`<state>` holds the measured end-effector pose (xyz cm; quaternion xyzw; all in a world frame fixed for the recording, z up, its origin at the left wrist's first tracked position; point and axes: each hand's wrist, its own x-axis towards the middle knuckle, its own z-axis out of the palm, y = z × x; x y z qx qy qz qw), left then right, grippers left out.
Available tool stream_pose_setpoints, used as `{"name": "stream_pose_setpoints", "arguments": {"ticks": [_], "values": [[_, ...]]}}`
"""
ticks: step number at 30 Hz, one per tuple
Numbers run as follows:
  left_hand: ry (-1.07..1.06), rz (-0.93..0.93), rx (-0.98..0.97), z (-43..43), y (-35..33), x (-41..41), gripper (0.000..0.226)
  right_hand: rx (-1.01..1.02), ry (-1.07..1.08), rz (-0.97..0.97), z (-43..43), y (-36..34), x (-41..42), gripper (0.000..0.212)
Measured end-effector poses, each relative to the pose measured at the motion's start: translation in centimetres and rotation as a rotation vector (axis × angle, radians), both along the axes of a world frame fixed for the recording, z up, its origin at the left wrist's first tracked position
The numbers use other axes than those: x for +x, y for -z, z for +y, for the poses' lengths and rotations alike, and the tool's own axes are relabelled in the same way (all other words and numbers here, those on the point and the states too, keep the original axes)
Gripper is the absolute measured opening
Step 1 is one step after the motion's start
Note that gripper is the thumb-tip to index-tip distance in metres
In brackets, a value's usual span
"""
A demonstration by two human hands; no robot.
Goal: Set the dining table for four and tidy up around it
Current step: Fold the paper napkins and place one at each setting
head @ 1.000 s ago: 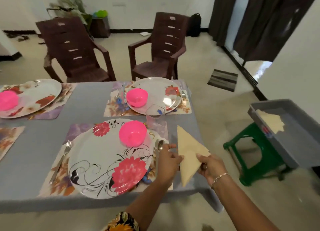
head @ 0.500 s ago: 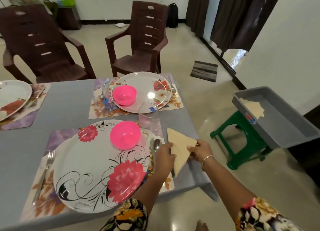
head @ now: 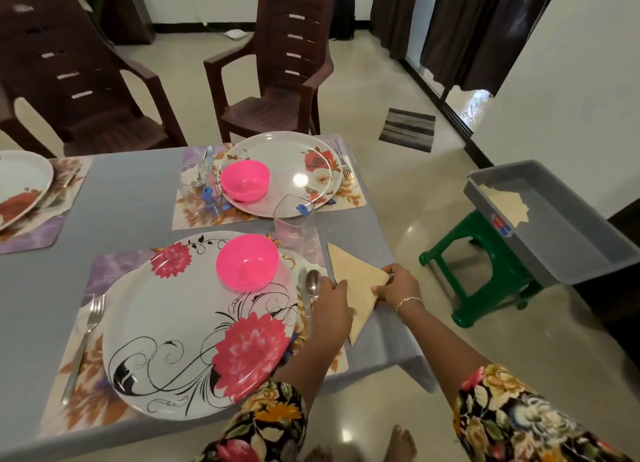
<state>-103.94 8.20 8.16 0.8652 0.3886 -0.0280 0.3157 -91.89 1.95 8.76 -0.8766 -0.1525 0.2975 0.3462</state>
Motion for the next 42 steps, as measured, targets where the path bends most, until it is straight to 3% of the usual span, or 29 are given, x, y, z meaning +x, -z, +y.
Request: {"name": "stream_pose_setpoints", "arguments": {"ticks": [3, 5, 11, 15, 23, 30, 42], "values": [[0.027, 0.056, 0.070, -0.3, -0.2, 0.2, 0.038, -0.192, -0.206, -0.191, -0.2, 0.1, 0.1, 0.038], [0.031, 0.105, 0.115, -0.6, -0.4, 0.4, 0.035, -0.211, -0.280, -0.265, -0.5, 0.3, 0.0, 0.046], [0.070, 0.194, 0.171, -1.0, -0.2, 0.6, 0.054, -0.336, -0.500, -0.502, -2.4, 1.1, -0.4, 0.043], [0.080, 0.233, 0.187, -1.2, -0.4, 0.6, 0.057, -0.365, -0.466, -0.504, -3.3, 1.1, -0.2, 0.042], [0.154, 0.034, 0.349, -4.0, -2.1, 2.6, 0.039, -0.235, -0.418, -0.472, -8.4, 1.6, 2.4, 0.059], [0.255, -0.005, 0.350, -9.2, -3.3, 10.9, 0.032, -0.284, -0.529, -0.483, -16.1, 0.9, 10.0, 0.059], [0.383, 0.000, 0.219, -16.7, -3.8, 29.2, 0.033, -0.353, -0.334, -0.511, -27.9, -2.3, 27.9, 0.051]]}}
